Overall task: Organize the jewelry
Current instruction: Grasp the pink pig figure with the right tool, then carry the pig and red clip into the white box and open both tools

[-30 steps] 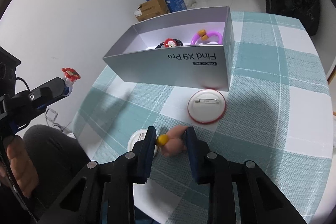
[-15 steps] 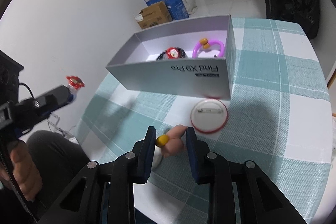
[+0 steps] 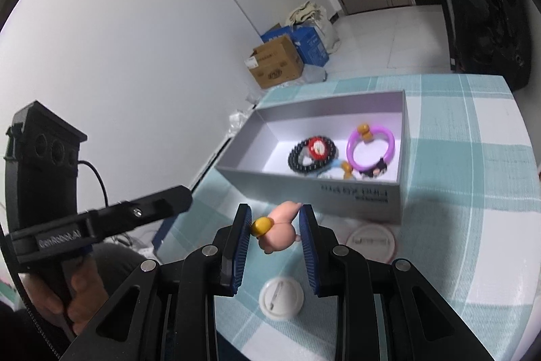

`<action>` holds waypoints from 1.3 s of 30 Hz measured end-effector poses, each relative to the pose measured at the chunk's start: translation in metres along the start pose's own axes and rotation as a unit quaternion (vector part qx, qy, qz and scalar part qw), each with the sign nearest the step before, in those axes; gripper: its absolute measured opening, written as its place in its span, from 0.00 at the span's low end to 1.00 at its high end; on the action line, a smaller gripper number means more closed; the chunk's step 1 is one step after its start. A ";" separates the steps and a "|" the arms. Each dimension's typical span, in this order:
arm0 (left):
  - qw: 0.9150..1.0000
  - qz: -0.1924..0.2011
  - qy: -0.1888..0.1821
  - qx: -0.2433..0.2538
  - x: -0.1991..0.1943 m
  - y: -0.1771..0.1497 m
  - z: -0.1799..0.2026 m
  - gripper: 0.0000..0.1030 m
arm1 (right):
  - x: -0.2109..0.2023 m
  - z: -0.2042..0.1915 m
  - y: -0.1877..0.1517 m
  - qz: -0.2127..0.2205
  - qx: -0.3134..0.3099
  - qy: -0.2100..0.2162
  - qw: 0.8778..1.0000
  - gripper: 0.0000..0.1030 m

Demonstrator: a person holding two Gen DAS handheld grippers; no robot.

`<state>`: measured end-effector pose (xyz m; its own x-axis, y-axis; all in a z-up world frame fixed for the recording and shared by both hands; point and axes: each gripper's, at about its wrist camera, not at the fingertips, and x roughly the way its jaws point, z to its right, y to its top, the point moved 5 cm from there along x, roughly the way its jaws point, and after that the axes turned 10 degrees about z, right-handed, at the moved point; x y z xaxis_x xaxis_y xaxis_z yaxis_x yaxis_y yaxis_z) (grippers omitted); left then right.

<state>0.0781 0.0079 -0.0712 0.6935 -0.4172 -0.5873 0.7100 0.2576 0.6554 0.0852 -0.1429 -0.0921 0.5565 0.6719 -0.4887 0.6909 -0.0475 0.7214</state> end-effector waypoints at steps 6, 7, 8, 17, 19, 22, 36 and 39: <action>1.000 -0.003 0.000 -0.004 -0.010 0.012 -0.015 0.06 | 0.002 0.002 0.016 0.014 0.010 0.014 1.000 0.27; 1.000 -0.009 0.015 -0.002 -0.012 0.012 -0.023 0.07 | 0.002 0.003 0.017 0.015 0.012 0.018 1.000 0.27; 1.000 -0.016 0.025 -0.001 -0.013 0.012 -0.029 0.09 | 0.003 0.003 0.020 0.017 0.016 0.021 1.000 0.27; 0.985 -0.139 0.105 -0.006 0.009 -0.046 -0.056 0.32 | 0.015 -0.001 0.030 0.019 0.023 0.043 0.999 0.27; 0.982 -0.156 0.108 0.000 0.015 -0.055 -0.054 0.33 | 0.014 -0.003 0.032 0.022 0.022 0.048 0.998 0.27; 0.977 -0.168 0.130 0.015 0.020 -0.061 -0.054 0.33 | 0.011 -0.004 0.033 0.026 0.020 0.051 0.998 0.27; 0.972 -0.140 0.170 0.083 0.018 -0.058 -0.049 0.20 | 0.005 -0.003 0.033 0.029 0.021 0.047 0.998 0.27; 0.978 -0.129 0.151 0.065 0.014 -0.051 -0.047 0.12 | 0.005 -0.002 0.035 0.031 0.023 0.048 0.998 0.27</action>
<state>0.0577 0.0297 -0.1352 0.5117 -0.1731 -0.8415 0.8582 0.0556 0.5104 0.1112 -0.1398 -0.0681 0.5540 0.7342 -0.3924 0.6781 -0.1245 0.7244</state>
